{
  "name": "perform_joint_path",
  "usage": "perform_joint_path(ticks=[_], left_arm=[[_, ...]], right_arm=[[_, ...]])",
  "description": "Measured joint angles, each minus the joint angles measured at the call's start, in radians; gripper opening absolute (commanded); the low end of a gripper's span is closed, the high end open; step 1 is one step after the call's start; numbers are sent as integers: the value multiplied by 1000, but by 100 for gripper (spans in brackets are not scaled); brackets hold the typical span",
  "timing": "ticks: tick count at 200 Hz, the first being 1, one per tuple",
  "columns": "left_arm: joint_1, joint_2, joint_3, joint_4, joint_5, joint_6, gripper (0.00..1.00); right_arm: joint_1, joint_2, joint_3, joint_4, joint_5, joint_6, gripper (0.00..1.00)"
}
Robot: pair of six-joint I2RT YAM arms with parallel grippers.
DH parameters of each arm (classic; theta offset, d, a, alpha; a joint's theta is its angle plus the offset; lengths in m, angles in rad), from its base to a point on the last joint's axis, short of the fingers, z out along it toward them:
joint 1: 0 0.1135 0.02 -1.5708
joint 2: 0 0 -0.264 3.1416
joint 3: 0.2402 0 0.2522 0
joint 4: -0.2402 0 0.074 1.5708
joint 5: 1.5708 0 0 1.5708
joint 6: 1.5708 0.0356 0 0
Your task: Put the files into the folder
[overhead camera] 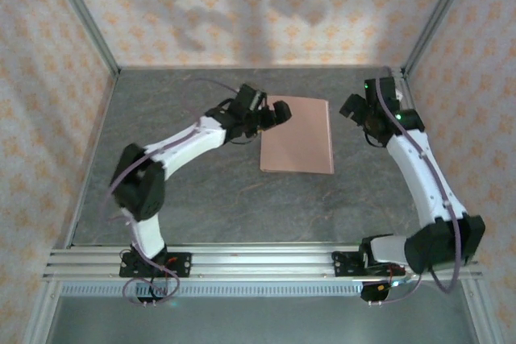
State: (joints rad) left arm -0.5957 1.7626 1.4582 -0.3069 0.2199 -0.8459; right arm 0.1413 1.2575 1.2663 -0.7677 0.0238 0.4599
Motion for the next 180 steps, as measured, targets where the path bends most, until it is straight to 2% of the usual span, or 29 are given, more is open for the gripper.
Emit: perform_joint_path(ticks=[26,53,67,83,105,126,153,180], left_arm=[[0,-272,-17,-107,-237,84,100],[0,-492,-63,-239,-600,123,100],[2,-575,-173,-241,-797,187,100],[7,-639,-391,-144,-925,343,100],[51,-625,-674,-13,-934,540,100],[135,-587,-820,62,-895,626,100],[214,-582,-872,198,-864,718,100],[290,-521,-876,348,-820,752,100]], right_arm=[[0,-219,-149,82,134,-2,99],[0,-461,-426,307,283,-73,99],[0,-540,-605,441,336,-133,99],[0,-563,-784,576,363,-211,99],[0,-518,-948,745,365,-304,99],[0,-430,-1028,932,362,-381,100],[0,-259,-1036,1144,344,-445,99],[-2,-144,-1036,1313,309,-481,100]])
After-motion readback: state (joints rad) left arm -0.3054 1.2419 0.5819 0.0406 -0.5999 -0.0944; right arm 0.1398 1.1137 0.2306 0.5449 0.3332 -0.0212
